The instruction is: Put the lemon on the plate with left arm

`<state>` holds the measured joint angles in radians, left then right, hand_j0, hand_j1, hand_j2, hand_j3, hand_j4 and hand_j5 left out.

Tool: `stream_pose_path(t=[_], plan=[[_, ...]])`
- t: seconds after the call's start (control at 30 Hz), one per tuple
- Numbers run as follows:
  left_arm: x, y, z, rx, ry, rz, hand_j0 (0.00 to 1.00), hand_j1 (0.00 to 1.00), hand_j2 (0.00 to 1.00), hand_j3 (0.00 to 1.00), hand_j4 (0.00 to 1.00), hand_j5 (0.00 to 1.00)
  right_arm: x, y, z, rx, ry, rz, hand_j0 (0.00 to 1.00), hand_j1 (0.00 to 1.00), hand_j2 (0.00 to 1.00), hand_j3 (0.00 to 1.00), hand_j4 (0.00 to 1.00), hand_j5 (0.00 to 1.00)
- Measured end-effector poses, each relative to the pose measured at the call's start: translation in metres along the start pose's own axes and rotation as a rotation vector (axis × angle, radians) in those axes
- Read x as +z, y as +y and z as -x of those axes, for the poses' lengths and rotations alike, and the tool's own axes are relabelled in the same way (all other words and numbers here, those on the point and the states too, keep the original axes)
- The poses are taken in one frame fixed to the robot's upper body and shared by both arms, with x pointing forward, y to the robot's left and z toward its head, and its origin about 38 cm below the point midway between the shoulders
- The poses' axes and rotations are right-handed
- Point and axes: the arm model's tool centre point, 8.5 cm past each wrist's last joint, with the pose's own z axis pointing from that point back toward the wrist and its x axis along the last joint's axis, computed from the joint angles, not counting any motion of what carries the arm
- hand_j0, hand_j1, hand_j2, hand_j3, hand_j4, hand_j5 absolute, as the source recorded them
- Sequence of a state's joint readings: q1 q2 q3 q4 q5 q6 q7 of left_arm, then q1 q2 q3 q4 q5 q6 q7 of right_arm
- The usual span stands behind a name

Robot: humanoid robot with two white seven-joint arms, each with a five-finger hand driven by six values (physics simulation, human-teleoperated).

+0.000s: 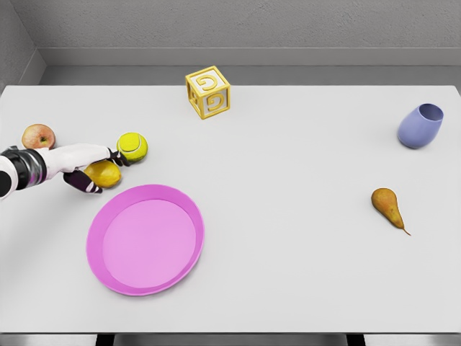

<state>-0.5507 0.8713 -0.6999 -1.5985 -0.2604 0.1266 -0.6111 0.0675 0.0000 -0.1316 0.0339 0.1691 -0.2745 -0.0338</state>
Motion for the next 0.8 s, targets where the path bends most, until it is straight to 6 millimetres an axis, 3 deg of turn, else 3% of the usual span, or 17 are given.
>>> stream_pose_path(t=[0.17, 0.4, 0.8], plan=[[-0.0005, -0.0032, 0.0008, 0.001, 0.002, 0.006, 0.67, 0.67, 0.67, 0.67, 0.67, 0.67, 0.0000, 0.0000, 0.0000, 0.000, 0.000, 0.000, 1.00, 1.00, 1.00, 1.00, 1.00, 1.00], [0.0007, -0.0026, 0.0011, -0.003, 0.003, 0.003, 0.53, 0.53, 0.53, 0.53, 0.53, 0.53, 0.0000, 0.0000, 0.0000, 0.000, 0.000, 0.000, 1.00, 1.00, 1.00, 1.00, 1.00, 1.00], [0.0058, 0.0042, -0.0018, -0.017, -0.006, -0.012, 0.45, 0.45, 0.45, 0.45, 0.45, 0.45, 0.0000, 0.0000, 0.0000, 0.000, 0.000, 0.000, 1.00, 1.00, 1.00, 1.00, 1.00, 1.00]])
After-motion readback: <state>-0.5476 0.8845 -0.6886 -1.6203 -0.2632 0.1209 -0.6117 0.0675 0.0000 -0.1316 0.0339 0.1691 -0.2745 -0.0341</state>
